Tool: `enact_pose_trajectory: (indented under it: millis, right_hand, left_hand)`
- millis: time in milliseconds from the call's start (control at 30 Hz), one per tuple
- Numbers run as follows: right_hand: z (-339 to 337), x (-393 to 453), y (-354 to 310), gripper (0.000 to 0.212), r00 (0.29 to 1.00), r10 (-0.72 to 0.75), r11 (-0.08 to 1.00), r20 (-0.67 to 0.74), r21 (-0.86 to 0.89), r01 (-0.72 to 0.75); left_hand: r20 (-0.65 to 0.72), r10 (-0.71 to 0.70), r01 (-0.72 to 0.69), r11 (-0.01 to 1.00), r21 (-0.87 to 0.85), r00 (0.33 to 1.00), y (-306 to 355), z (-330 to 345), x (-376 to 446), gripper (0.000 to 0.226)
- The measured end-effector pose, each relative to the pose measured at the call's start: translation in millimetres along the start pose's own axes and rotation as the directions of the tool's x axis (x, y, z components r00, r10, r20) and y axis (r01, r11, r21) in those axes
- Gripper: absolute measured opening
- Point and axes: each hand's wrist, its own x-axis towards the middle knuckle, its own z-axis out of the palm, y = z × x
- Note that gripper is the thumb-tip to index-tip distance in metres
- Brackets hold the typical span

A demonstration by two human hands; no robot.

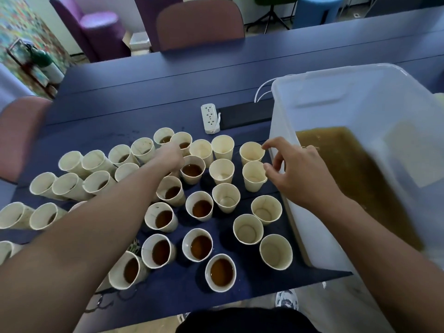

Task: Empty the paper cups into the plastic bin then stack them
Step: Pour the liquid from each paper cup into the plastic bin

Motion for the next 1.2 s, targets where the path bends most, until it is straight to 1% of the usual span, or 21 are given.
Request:
enact_pose_trajectory:
  millis: [67,133,333,500,567,633,700,800,900,967,1100,1200]
  right_hand:
    - [0,-1,0,0.029,1.0,-0.007,1.0,0.0,-0.011,0.007]
    - [0,-1,0,0.028,1.0,-0.016,1.0,0.0,-0.023,0.016]
    - [3,0,0,0.03,1.0,-0.028,0.998,0.001,-0.059,0.028]
    - [1,1,-3,0.035,0.997,-0.026,0.994,0.066,-0.101,0.033]
    - [-3,2,-8,0.045,0.992,-0.001,0.999,0.126,-0.047,0.007]
    - [-8,2,-17,0.064,0.983,0.02,0.996,0.185,0.079,-0.035]
    - [-10,2,-25,0.08,0.979,0.026,0.975,0.201,0.21,-0.069]
    - [-9,-3,-32,0.093,0.99,0.045,0.928,0.13,0.362,-0.09]
    - [-10,-10,-33,0.091,0.993,0.115,0.844,0.019,0.526,-0.108]
    - [-13,-14,-33,0.087,0.985,0.163,0.8,-0.053,0.592,-0.101]
    - [-26,-20,-30,0.076,0.956,0.241,0.779,-0.166,0.62,-0.089]
    - [-35,-25,-20,0.073,0.943,0.263,0.78,-0.202,0.62,-0.084]
  left_hand:
    - [-0.025,0.002,-0.003,0.999,-0.041,1.0,-1,-8,-7,0.013]
    - [-0.064,0.002,-0.007,0.996,-0.084,0.998,-1,-18,-17,0.009]
    - [-0.12,0.042,-0.062,0.984,-0.167,0.992,6,-57,-56,0.017]
    - [-0.136,0.113,-0.148,0.948,-0.282,0.984,22,-84,-91,0.022]
    - [-0.125,0.166,-0.198,0.925,-0.325,0.978,34,-97,-110,0.024]
    - [-0.129,0.219,-0.252,0.89,-0.379,0.967,47,-107,-128,0.024]
    - [-0.152,0.255,-0.296,0.858,-0.419,0.955,60,-114,-145,0.024]
    - [-0.183,0.307,-0.357,0.827,-0.434,0.934,78,-114,-167,0.026]
    - [-0.207,0.336,-0.395,0.79,-0.469,0.919,95,-112,-183,0.026]
    - [-0.223,0.356,-0.42,0.772,-0.478,0.908,105,-111,-190,0.026]
    - [-0.254,0.389,-0.465,0.725,-0.508,0.885,120,-107,-199,0.027]
    - [-0.243,0.411,-0.47,0.657,-0.59,0.879,126,-102,-201,0.036]
